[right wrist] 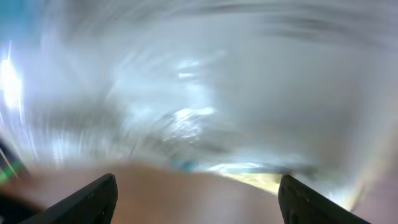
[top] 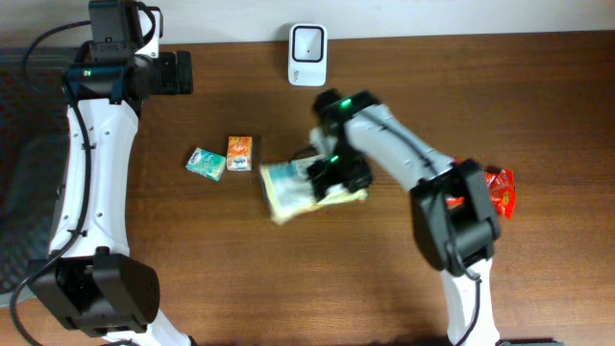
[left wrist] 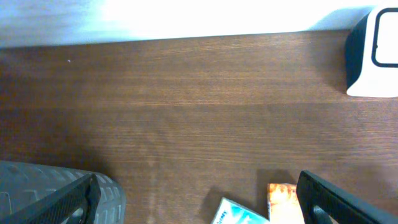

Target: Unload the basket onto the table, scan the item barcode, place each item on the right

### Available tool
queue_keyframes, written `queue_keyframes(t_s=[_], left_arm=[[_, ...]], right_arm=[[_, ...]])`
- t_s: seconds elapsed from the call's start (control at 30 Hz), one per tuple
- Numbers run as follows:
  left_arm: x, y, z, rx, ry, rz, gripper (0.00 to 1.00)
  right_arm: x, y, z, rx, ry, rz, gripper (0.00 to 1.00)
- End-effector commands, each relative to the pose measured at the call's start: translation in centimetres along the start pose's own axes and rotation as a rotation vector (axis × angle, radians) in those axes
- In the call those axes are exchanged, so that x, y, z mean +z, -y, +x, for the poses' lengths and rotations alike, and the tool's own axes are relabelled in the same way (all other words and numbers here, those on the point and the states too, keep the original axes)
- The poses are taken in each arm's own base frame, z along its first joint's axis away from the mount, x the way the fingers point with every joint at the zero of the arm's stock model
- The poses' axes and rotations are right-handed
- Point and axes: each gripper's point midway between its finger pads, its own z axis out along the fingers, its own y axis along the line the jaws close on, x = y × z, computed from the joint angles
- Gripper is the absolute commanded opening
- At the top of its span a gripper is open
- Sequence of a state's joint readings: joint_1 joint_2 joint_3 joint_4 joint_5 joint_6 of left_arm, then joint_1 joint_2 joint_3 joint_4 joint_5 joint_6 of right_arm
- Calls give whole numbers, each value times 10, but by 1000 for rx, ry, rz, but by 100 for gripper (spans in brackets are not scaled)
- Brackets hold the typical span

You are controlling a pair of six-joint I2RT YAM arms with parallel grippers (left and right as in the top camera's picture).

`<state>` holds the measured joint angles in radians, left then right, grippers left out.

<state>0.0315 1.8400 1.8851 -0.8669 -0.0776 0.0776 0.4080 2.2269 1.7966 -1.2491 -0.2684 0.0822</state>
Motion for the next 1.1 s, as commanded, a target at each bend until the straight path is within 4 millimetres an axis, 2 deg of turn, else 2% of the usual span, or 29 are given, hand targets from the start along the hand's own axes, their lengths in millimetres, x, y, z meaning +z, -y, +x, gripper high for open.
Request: queue_keyframes(t_s=[0.0, 0.03, 0.1, 0.13, 0.23, 0.3, 0.37, 0.4, 0.5, 0.53, 0.63, 0.73, 0.8, 0.87, 0.97, 1.07], left_arm=[[-9, 0, -5, -5, 24, 8, 99], [-9, 0, -5, -5, 24, 8, 99], [-10, 0, -6, -5, 25, 8, 99], [-10, 0, -6, -5, 25, 8, 99], [-9, 0, -5, -5, 24, 8, 99], [-10, 0, -6, -5, 25, 8, 99], [-9, 0, -5, -5, 24, 8, 99], [-9, 0, -5, -5, 24, 8, 99], [-10, 0, -6, -5, 25, 8, 99], [-9, 0, -5, -5, 24, 8, 99], [-9, 0, -5, -5, 24, 8, 99], [-10, 0, -6, -5, 25, 8, 99], [-9, 0, -5, -5, 24, 8, 99], [-9, 0, -5, -5, 24, 8, 99], [-9, 0, -5, -4, 24, 8, 99], [-10, 0, -6, -5, 25, 8, 99]], right_arm=[[-16, 61, -20, 118, 97, 48, 83], [-21, 68, -27, 141, 129, 10, 83], [-29, 69, -37, 165, 176, -101, 83], [-37, 61, -44, 167, 208, -201, 82], [-56, 41, -56, 134, 260, -316, 82], [-68, 14, -60, 74, 282, -354, 82], [-70, -23, -60, -8, 280, -368, 82], [-66, -41, -58, -32, 268, -369, 82], [-45, -76, -55, -17, 230, -321, 82], [-27, -99, -56, -11, 224, -302, 82], [1, -129, -54, -8, 210, -302, 82], [21, -148, -44, -26, 171, -298, 82], [28, -157, -36, -42, 145, -291, 82], [32, -156, -28, -40, 119, -267, 82], [37, -143, -15, -32, 67, -201, 82], [40, -113, -5, 0, 38, -49, 84]])
